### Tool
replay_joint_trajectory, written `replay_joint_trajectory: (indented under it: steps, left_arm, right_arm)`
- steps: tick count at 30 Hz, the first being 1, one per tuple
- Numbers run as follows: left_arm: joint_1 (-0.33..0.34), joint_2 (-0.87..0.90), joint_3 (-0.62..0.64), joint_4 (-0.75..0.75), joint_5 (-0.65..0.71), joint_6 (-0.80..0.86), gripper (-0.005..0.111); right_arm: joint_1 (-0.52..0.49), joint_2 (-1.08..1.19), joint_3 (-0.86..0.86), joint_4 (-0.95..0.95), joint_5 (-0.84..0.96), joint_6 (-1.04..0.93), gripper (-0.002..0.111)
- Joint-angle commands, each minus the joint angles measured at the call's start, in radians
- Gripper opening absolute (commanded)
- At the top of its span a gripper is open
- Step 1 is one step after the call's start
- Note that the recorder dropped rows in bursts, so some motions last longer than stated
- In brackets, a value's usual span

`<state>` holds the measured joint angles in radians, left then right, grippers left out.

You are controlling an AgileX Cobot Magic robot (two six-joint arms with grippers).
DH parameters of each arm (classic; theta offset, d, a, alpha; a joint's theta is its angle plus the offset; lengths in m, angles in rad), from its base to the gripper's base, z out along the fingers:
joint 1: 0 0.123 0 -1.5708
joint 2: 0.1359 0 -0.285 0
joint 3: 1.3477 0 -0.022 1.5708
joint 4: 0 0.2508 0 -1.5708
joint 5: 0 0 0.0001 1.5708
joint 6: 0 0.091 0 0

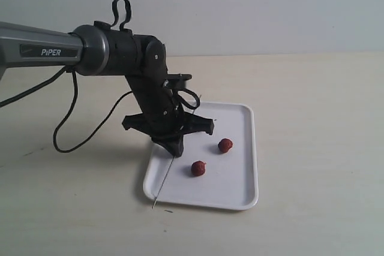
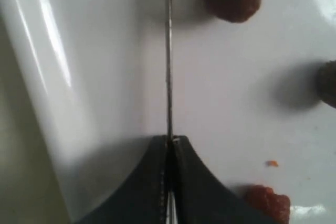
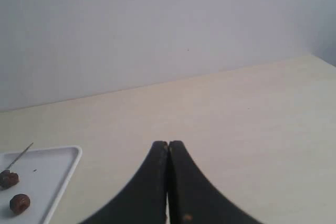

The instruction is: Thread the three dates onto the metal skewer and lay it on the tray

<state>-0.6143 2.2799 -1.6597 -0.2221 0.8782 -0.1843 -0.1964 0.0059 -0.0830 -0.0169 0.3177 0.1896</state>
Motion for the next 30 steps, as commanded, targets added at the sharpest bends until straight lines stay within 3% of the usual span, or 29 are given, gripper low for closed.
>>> replay_joint_trajectory:
  steps: [1, 5, 12, 25, 30]
  left_arm:
    - [0.039, -0.048, 0.006, 0.0, -0.002, -0.021, 0.0]
    - [0.069, -0.105, 0.006, 0.009, 0.007, 0.016, 0.0]
    - [0.075, -0.212, 0.02, 0.078, 0.1, 0.243, 0.0]
    - [0.119, -0.524, 0.419, 0.128, 0.079, 0.597, 0.0]
    - [0.116, -0.581, 0.441, 0.163, 0.086, 0.598, 0.0]
  right_arm:
    - [-0.007, -0.006, 0.005, -0.008, -0.006, -0.005, 0.0]
    - [-0.007, -0.006, 0.005, -0.008, -0.006, -0.005, 0.0]
    - [-0.007, -0.006, 0.005, -0.008, -0.006, -0.005, 0.0]
    - [-0.007, -0.006, 0.005, -0.008, -0.006, -0.005, 0.0]
    - [-0.007, -0.006, 0.005, -0.008, -0.006, -0.005, 0.0]
